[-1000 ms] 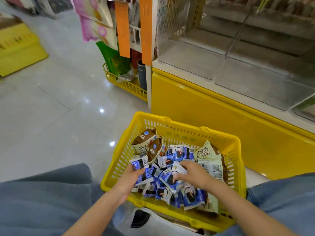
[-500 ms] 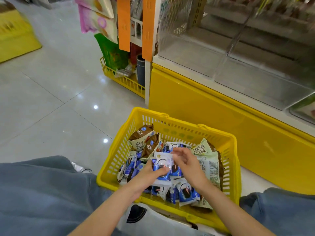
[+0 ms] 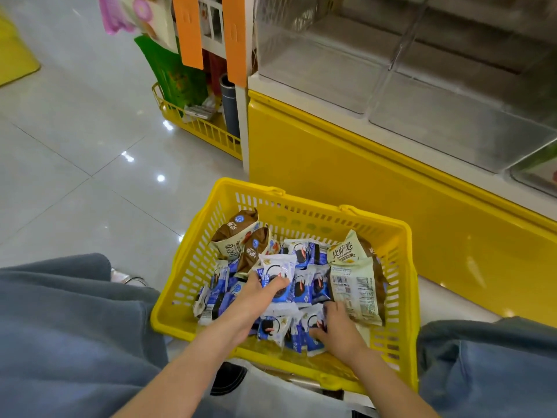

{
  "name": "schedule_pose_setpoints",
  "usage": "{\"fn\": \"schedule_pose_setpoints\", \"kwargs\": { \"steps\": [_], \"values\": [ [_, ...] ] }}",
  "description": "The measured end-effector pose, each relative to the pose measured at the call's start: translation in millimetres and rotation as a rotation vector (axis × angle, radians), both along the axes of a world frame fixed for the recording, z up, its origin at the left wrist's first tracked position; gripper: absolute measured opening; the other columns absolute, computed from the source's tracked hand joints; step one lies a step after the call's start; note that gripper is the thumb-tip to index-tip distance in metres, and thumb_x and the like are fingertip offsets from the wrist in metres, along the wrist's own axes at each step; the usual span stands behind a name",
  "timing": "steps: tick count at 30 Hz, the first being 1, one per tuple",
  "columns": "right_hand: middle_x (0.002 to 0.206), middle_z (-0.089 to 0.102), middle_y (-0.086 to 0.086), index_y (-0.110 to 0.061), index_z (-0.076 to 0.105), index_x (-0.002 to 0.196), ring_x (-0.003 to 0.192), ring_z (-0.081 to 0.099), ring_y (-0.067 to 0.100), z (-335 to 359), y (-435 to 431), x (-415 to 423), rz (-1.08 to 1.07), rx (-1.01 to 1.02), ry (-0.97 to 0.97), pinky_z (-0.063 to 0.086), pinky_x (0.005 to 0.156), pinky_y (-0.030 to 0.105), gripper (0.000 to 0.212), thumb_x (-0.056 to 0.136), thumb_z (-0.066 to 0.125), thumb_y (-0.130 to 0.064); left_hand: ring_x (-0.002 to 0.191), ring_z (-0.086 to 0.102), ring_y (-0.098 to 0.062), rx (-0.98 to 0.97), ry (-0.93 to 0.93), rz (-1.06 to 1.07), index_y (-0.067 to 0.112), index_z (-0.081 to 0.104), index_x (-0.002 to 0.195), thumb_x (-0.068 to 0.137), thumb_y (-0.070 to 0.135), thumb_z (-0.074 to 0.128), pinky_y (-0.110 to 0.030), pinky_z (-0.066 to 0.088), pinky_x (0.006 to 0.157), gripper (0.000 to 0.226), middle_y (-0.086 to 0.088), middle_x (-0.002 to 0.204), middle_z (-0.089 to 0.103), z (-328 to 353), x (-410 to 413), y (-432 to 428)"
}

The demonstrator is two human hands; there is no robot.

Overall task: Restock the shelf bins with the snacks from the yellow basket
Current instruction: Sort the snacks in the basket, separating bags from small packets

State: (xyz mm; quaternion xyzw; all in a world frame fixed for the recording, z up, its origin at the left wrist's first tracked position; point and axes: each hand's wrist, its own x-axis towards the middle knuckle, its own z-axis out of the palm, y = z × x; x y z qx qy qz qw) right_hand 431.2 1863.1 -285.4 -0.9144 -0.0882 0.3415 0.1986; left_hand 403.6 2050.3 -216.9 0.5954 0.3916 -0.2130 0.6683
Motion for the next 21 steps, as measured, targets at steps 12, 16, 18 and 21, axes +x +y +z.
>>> {"fn": "schedule_pose_setpoints", "kwargs": {
  "steps": [12, 16, 18, 21],
  "values": [
    [0.092, 0.061, 0.005, -0.015, 0.048, 0.114, 0.080, 0.057, 0.021, 35, 28, 27, -0.108, 0.280, -0.237, 0.044, 0.065, 0.033, 0.030, 0.093, 0.054, -0.035, 0.099, 0.041, -0.008, -0.139, -0.034, 0.162, 0.022, 0.044, 0.121, 0.085, 0.033, 0.060, -0.039, 0.024, 0.094, 0.041, 0.009, 0.109, 0.043, 2, 22, -12],
    [0.114, 0.061, 0.012, -0.006, 0.046, 0.127, 0.104, 0.057, 0.026, 44, 50, 71, -0.167, 0.375, -0.272, 0.044, 0.083, 0.030, 0.043, 0.092, 0.057, -0.027, 0.123, 0.037, -0.015, -0.107, -0.005, 0.244, 0.021, 0.035, 0.135, 0.081, 0.039, 0.064, -0.043, 0.025, 0.100, 0.063, 0.005, 0.128, 0.039, 2, 19, -11],
    [0.113, 0.061, 0.014, -0.001, 0.040, 0.134, 0.102, 0.059, 0.025, 41, 59, 89, -0.165, 0.313, -0.178, 0.045, 0.084, 0.030, 0.051, 0.092, 0.058, -0.024, 0.141, 0.016, -0.023, -0.094, 0.044, 0.272, 0.023, 0.013, 0.148, 0.079, 0.044, 0.066, -0.048, 0.020, 0.109, 0.090, 0.002, 0.153, 0.017, 0, 17, -6],
    [0.117, 0.056, 0.016, 0.001, 0.033, 0.138, 0.110, 0.053, 0.023, 32, 64, 103, -0.161, 0.184, -0.101, 0.043, 0.091, 0.030, 0.054, 0.093, 0.056, -0.020, 0.143, 0.013, -0.025, -0.068, 0.073, 0.259, 0.023, 0.000, 0.149, 0.076, 0.047, 0.069, -0.049, 0.019, 0.111, 0.103, 0.001, 0.157, 0.005, 1, 12, 6]
  ]
}}
